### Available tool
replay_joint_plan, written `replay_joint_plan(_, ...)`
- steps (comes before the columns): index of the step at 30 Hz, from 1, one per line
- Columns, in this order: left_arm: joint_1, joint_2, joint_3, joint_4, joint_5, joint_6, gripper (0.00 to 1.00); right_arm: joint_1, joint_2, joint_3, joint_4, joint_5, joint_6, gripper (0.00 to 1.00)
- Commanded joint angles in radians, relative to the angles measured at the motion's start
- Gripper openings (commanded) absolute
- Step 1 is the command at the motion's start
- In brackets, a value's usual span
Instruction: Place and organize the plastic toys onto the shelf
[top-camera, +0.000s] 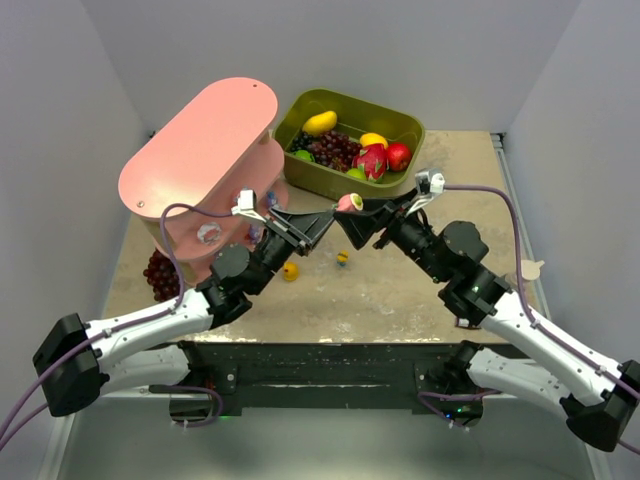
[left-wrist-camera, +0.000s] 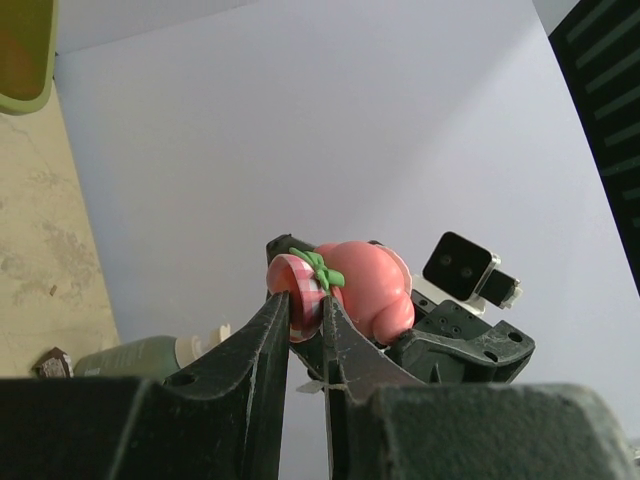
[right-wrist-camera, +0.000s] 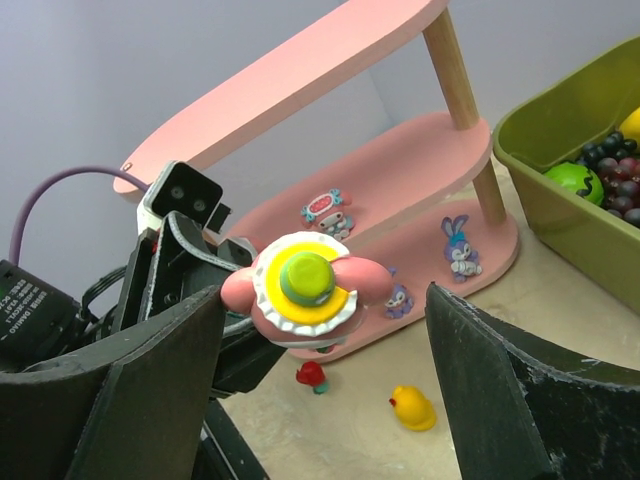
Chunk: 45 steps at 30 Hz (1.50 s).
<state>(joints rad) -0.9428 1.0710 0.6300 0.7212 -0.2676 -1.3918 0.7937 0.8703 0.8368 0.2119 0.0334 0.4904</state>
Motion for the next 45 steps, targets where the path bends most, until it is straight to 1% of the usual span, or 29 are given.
replay_joint_plan(1, 0.013, 0.007, 0.002, 0.096, -0.071, 0.000, 0.00, 0.004, 0.009, 0.054, 0.037, 0.011, 0.019, 0.81)
replay_joint_plan(14, 0.013, 0.040, 0.016, 0.098, -0.084, 0.005, 0.00, 0.007, 0.039, 0.065, 0.070, 0.010, 0.040, 0.76)
replay_joint_plan(19, 0.012, 0.049, 0.020, 0.099, -0.087, 0.010, 0.00, 0.009, 0.055, 0.074, 0.070, 0.005, 0.043, 0.65)
replay_joint_plan(23, 0.013, 0.055, 0.028, 0.098, -0.090, 0.022, 0.00, 0.009, 0.062, 0.081, 0.067, -0.001, 0.048, 0.63)
replay_joint_plan(28, 0.013, 0.070, 0.034, 0.098, -0.088, 0.027, 0.00, 0.010, 0.072, 0.088, 0.063, 0.002, 0.048, 0.64)
replay_joint_plan(33, 0.013, 0.075, 0.037, 0.095, -0.093, 0.030, 0.00, 0.010, 0.085, 0.094, 0.057, 0.003, 0.045, 0.71)
replay_joint_plan(40, 0.013, 0.070, 0.036, 0.093, -0.116, 0.030, 0.00, 0.015, 0.096, 0.097, 0.053, 0.007, 0.030, 0.76)
replay_joint_plan(43, 0.013, 0.069, 0.036, 0.096, -0.119, 0.031, 0.00, 0.018, 0.102, 0.099, 0.049, 0.013, 0.023, 0.76)
replay_joint_plan(45, 0.013, 0.069, 0.034, 0.095, -0.119, 0.030, 0.00, 0.018, 0.105, 0.099, 0.047, 0.019, 0.019, 0.74)
